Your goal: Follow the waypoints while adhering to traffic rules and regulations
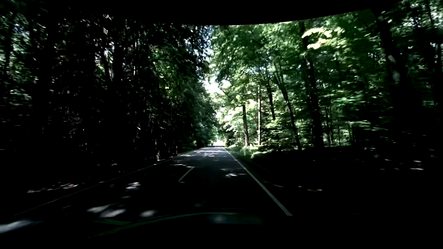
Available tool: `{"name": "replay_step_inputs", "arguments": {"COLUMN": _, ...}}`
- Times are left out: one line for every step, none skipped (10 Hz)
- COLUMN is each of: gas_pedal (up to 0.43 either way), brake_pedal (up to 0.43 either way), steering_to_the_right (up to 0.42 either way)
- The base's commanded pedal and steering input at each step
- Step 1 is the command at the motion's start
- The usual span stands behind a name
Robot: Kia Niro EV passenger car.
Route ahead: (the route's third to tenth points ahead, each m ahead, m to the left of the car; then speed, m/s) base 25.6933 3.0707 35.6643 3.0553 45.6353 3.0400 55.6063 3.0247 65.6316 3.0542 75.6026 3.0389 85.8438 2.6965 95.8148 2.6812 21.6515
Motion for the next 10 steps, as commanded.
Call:
{"name": "replay_step_inputs", "arguments": {"gas_pedal": 0.169, "brake_pedal": 0.000, "steering_to_the_right": 0.001}}
{"name": "replay_step_inputs", "arguments": {"gas_pedal": 0.169, "brake_pedal": 0.000, "steering_to_the_right": 0.000}}
{"name": "replay_step_inputs", "arguments": {"gas_pedal": 0.177, "brake_pedal": 0.000, "steering_to_the_right": 0.000}}
{"name": "replay_step_inputs", "arguments": {"gas_pedal": 0.177, "brake_pedal": 0.000, "steering_to_the_right": 0.000}}
{"name": "replay_step_inputs", "arguments": {"gas_pedal": 0.177, "brake_pedal": 0.000, "steering_to_the_right": 0.000}}
{"name": "replay_step_inputs", "arguments": {"gas_pedal": 0.177, "brake_pedal": 0.000, "steering_to_the_right": 0.000}}
{"name": "replay_step_inputs", "arguments": {"gas_pedal": 0.177, "brake_pedal": 0.000, "steering_to_the_right": 0.000}}
{"name": "replay_step_inputs", "arguments": {"gas_pedal": 0.177, "brake_pedal": 0.000, "steering_to_the_right": 0.000}}
{"name": "replay_step_inputs", "arguments": {"gas_pedal": 0.177, "brake_pedal": 0.000, "steering_to_the_right": 0.000}}
{"name": "replay_step_inputs", "arguments": {"gas_pedal": 0.177, "brake_pedal": 0.000, "steering_to_the_right": 0.000}}
